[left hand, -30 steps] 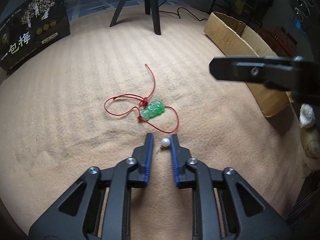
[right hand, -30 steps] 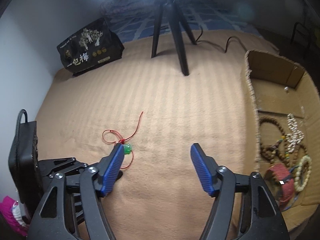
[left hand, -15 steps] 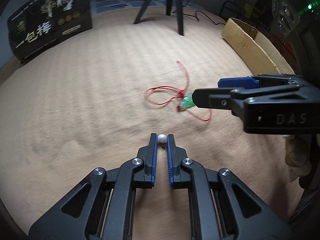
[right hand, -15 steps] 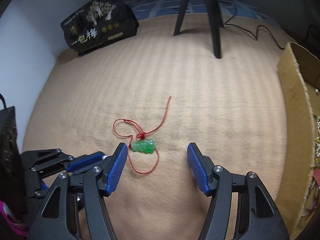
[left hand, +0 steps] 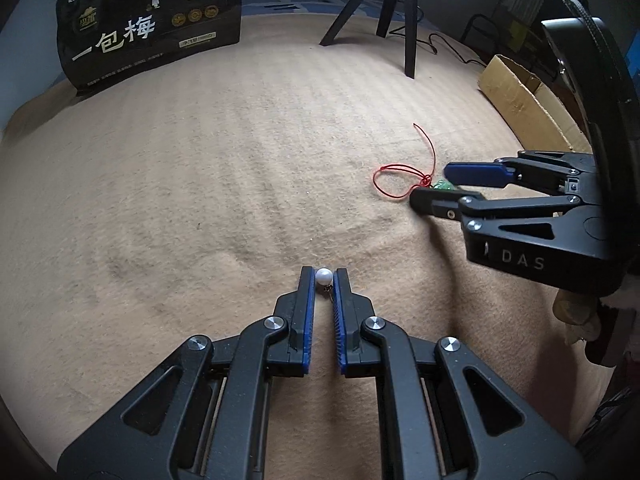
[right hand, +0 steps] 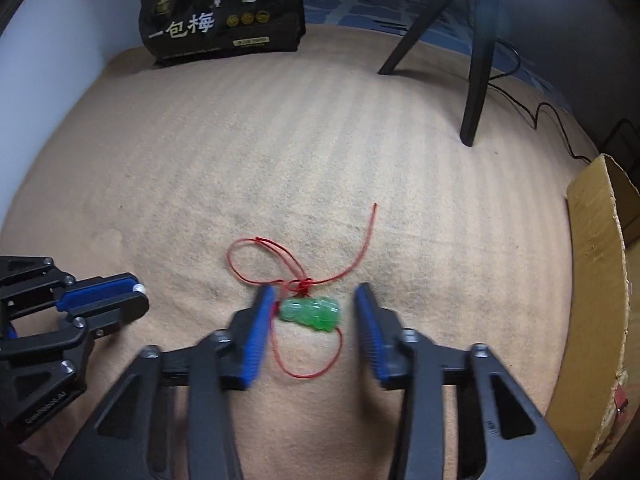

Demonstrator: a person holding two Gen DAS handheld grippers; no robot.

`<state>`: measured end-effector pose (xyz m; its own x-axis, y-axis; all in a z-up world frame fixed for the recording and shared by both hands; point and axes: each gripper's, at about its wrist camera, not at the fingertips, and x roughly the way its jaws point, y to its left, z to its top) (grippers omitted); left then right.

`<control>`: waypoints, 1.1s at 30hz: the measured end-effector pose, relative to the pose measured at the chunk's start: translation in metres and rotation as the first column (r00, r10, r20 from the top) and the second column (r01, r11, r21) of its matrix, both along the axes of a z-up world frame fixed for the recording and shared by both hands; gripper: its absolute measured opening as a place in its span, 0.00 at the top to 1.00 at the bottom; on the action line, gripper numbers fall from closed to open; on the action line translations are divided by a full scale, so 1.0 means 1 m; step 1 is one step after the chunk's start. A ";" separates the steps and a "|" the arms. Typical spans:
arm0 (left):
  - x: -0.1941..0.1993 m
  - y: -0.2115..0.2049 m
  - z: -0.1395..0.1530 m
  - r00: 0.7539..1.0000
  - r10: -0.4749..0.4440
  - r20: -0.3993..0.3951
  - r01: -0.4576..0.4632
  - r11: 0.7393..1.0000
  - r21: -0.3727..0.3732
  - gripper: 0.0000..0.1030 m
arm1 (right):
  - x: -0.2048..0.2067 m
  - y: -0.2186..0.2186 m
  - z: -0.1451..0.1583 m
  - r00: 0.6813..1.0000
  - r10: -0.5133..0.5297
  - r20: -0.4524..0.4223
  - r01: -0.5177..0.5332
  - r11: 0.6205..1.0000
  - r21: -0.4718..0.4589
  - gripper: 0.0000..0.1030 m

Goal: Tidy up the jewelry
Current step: 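Close the left tool on the second pearl earring while the right tool grasps the jade pendant, then carry the earring and jade pendant with both tools over the box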

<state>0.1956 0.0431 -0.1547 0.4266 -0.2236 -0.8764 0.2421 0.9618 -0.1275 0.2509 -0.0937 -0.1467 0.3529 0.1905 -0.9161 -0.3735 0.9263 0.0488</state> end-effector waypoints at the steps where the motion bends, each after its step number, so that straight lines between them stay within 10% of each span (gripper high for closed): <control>1: 0.000 0.000 0.000 1.000 0.001 0.001 -0.001 1.000 0.003 0.92 | 0.000 -0.001 0.000 1.000 -0.007 -0.001 0.007 1.000 0.003 0.70; 33: 0.001 -0.025 0.060 0.995 0.004 0.103 0.005 0.996 -0.091 0.92 | -0.021 -0.082 0.101 0.968 -0.169 0.185 0.129 0.969 0.212 0.71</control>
